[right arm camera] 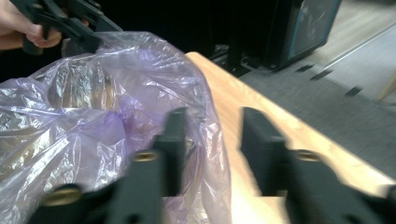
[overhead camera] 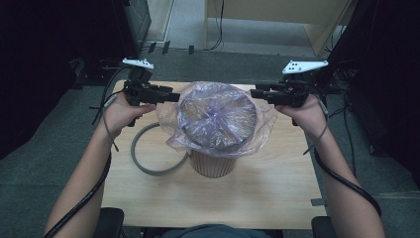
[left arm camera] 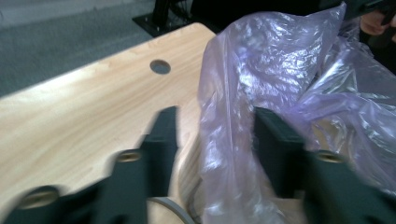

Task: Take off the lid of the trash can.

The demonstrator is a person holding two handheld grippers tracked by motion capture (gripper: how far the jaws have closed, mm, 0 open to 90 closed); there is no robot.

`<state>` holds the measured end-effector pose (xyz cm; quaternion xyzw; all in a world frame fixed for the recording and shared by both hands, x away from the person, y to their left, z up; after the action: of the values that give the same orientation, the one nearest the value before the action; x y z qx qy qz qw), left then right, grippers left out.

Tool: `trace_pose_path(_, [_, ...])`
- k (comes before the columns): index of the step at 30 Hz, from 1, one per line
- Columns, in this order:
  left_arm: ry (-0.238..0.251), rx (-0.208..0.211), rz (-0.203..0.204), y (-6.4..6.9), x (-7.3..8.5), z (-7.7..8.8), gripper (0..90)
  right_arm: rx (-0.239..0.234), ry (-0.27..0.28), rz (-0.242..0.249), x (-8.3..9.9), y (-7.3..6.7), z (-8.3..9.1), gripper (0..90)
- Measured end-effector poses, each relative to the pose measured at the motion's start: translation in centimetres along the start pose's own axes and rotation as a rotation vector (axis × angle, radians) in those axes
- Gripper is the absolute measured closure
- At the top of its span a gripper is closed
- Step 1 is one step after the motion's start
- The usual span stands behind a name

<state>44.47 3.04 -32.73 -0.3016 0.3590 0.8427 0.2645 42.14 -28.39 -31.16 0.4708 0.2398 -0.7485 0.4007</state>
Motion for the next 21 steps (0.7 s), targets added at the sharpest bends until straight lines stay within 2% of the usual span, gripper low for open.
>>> trace_pose_path(1, [0.0,0.021,0.032,-0.1,-0.2,-0.2,68.3,-0.032,-0.012,-0.026,0.2,0.1,-0.5,84.8])
trace_pose_path(2, [-0.01,0.022,0.046,-0.2,-0.2,-0.3,73.2,-0.035,-0.023,-0.029,0.3,0.2,-0.7,88.4])
trace_pose_path(3, [-0.01,0.022,0.046,-0.2,-0.2,-0.3,76.8,-0.035,-0.023,-0.029,0.3,0.2,-0.7,88.4])
trace_pose_path(4, [-0.015,0.016,0.049,-0.2,-0.3,-0.6,76.8,-0.033,-0.038,-0.031,0.4,0.3,-0.9,90.0])
trace_pose_path(6, [-0.022,-0.002,0.034,-0.3,-0.4,-1.2,83.0,-0.021,-0.048,-0.034,0.5,0.6,-1.4,90.0])
trace_pose_path(8, [-0.005,-0.008,0.038,-0.4,-0.5,-1.7,86.3,-0.008,-0.054,-0.064,0.7,1.2,-2.2,90.0])
trace_pose_path(9, [-0.001,-0.007,0.041,-0.5,-0.6,-1.8,86.3,-0.008,-0.054,-0.064,0.7,1.2,-2.2,90.0])
trace_pose_path(10, [0.012,-0.009,0.054,-0.7,-0.7,-2.4,87.6,0.001,-0.058,-0.09,1.1,1.6,-2.7,90.0])
trace_pose_path(13, [0.01,-0.014,0.062,-1.0,-0.5,-2.9,88.1,0.006,-0.07,-0.103,1.7,1.8,-3.1,90.0])
trace_pose_path(14, [-0.004,-0.019,0.067,-1.3,-0.2,-3.4,88.2,0.011,-0.104,-0.106,2.7,2.0,-3.5,90.0])
trace_pose_path(15, [-0.004,-0.019,0.067,-1.3,-0.2,-3.4,88.3,0.011,-0.104,-0.106,2.7,2.0,-3.5,90.0])
trace_pose_path(16, [-0.016,-0.017,0.071,-1.4,0.2,-3.8,88.4,0.013,-0.131,-0.105,3.7,1.9,-3.7,90.0])
trace_pose_path(18, [-0.025,-0.015,0.071,-1.5,0.4,-4.0,88.5,0.011,-0.134,-0.106,3.8,1.9,-3.8,90.0])
trace_pose_path(21, [-0.039,-0.019,0.085,-1.9,0.9,-4.6,88.5,0.0,-0.168,-0.108,5.0,1.6,-4.3,90.0])
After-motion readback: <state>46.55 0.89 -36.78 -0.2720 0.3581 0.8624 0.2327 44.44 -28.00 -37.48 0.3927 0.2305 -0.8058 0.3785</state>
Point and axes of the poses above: each handheld gripper's, and its own axes: z roughly backward along the jaws, x roughly out of its underside, y roughly to its right, the point moved 7 cm from there along -z, roughly forward along the jaws, and after that the axes turned 10 degrees about z, right-handed, at the moved point
